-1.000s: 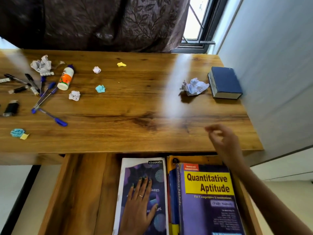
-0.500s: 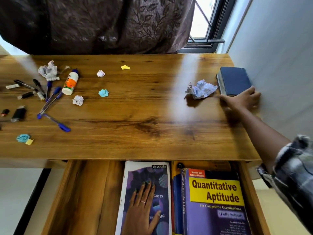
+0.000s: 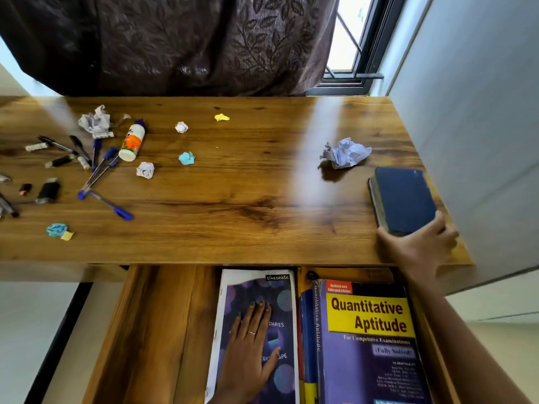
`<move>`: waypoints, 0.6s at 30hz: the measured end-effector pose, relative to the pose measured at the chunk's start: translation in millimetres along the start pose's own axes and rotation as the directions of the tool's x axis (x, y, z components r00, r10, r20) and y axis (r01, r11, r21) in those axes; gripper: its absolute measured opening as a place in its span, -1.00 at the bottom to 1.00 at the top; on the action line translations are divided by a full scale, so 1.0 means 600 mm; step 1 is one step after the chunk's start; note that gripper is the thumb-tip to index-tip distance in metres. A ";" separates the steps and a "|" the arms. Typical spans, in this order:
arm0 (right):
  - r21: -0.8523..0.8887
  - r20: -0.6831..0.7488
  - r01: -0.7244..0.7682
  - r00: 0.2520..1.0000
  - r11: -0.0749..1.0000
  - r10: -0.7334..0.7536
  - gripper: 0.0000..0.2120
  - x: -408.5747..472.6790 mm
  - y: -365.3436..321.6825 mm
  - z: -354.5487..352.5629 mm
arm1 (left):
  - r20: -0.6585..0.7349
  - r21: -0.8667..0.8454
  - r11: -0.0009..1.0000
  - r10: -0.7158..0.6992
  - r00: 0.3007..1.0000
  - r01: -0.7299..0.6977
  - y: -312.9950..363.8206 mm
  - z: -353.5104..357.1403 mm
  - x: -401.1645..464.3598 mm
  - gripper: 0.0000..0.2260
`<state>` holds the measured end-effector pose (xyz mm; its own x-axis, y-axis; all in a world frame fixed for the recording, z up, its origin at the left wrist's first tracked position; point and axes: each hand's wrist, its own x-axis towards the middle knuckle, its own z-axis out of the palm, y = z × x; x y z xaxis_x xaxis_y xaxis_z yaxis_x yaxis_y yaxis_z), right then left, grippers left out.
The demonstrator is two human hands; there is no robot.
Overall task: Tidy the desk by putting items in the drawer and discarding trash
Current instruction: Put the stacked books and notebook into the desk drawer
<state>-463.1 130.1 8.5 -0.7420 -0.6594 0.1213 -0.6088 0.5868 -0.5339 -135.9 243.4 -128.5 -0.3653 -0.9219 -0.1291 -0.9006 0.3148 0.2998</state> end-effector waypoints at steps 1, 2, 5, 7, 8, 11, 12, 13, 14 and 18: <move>0.001 0.009 0.002 1.000 1.000 -0.002 0.02 -0.021 0.004 -0.007 | -0.025 -0.013 1.000 0.005 1.000 -0.005 0.002 0.001 -0.001 -0.35; 0.008 0.018 0.004 1.000 1.000 -0.004 0.03 -0.040 0.006 -0.013 | -0.051 -0.026 1.000 0.004 0.999 -0.005 0.006 0.000 0.000 -0.36; 0.039 0.052 -0.011 0.999 0.999 0.009 0.03 -0.087 0.007 -0.028 | -0.055 -0.101 0.986 -0.141 0.988 0.135 0.040 -0.013 0.008 -0.43; 0.055 0.096 -0.035 0.995 0.998 0.030 0.04 -0.117 0.004 -0.036 | -0.042 -0.200 0.948 -0.262 0.964 0.249 0.072 -0.036 0.023 -0.45; 0.062 0.121 -0.044 0.992 0.997 0.036 0.04 -0.132 0.002 -0.039 | 0.011 -0.299 0.912 -0.291 0.957 0.281 0.089 -0.053 0.035 -0.42; 0.085 0.194 -0.028 0.981 0.996 0.011 0.07 -0.180 -0.003 -0.046 | 0.264 -0.780 0.528 -0.211 0.941 0.337 0.144 -0.114 0.076 -0.32; 0.090 0.216 -0.022 0.976 0.996 0.002 0.09 -0.197 -0.006 -0.048 | 0.327 -0.851 0.369 -0.182 0.927 0.373 0.159 -0.132 0.088 -0.33; 0.092 0.232 -0.016 0.973 0.996 -0.005 0.09 -0.214 -0.008 -0.049 | 0.376 -0.878 0.252 -0.165 0.912 0.408 0.169 -0.147 0.097 -0.29; 0.089 0.239 -0.008 0.971 0.996 -0.013 0.10 -0.232 -0.011 -0.050 | 0.412 -0.884 0.168 -0.159 0.897 0.436 0.170 -0.154 0.106 -0.19; 0.081 0.328 0.028 0.943 0.996 -0.053 0.12 -0.297 -0.021 -0.051 | 0.497 -0.867 -0.027 -0.105 0.861 0.498 0.153 -0.168 0.110 -0.14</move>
<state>-331.8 254.7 19.1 -0.5753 -0.8072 -0.1323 -0.6045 0.5285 -0.5960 -218.7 188.8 -14.1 -0.3370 -0.7147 -0.6129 0.0471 -0.6630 0.7472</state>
